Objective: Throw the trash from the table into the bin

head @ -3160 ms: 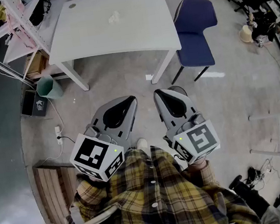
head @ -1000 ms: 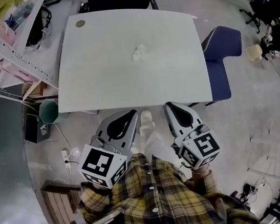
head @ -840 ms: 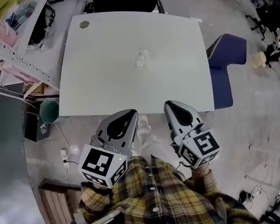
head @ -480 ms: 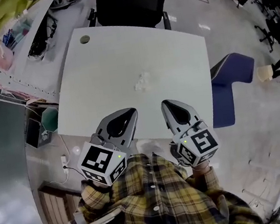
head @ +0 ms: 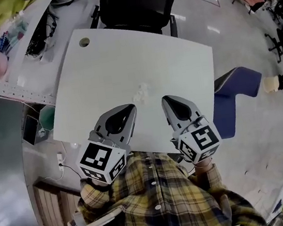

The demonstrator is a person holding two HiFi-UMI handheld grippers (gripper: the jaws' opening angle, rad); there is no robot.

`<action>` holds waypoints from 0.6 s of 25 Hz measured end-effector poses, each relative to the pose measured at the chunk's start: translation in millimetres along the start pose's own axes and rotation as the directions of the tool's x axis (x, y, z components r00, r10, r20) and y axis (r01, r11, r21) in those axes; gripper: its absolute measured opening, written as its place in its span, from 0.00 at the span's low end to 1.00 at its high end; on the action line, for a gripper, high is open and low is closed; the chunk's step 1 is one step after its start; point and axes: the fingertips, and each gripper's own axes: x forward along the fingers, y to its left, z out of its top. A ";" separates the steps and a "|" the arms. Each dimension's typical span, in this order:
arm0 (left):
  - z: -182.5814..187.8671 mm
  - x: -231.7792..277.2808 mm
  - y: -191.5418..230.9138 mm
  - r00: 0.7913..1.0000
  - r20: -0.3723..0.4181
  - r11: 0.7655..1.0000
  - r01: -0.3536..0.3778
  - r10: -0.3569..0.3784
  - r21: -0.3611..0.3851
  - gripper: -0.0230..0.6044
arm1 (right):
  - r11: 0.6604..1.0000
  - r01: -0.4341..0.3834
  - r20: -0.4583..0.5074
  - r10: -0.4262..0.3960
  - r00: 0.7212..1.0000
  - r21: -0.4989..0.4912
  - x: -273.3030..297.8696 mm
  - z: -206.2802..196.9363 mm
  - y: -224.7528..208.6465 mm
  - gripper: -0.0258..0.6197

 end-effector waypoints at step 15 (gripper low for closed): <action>-5.3 -12.9 36.4 0.999 -0.038 1.000 0.009 -0.010 -0.014 0.05 | 0.999 0.051 -0.130 -0.051 0.990 -0.005 42.4 -39.2 8.7 0.04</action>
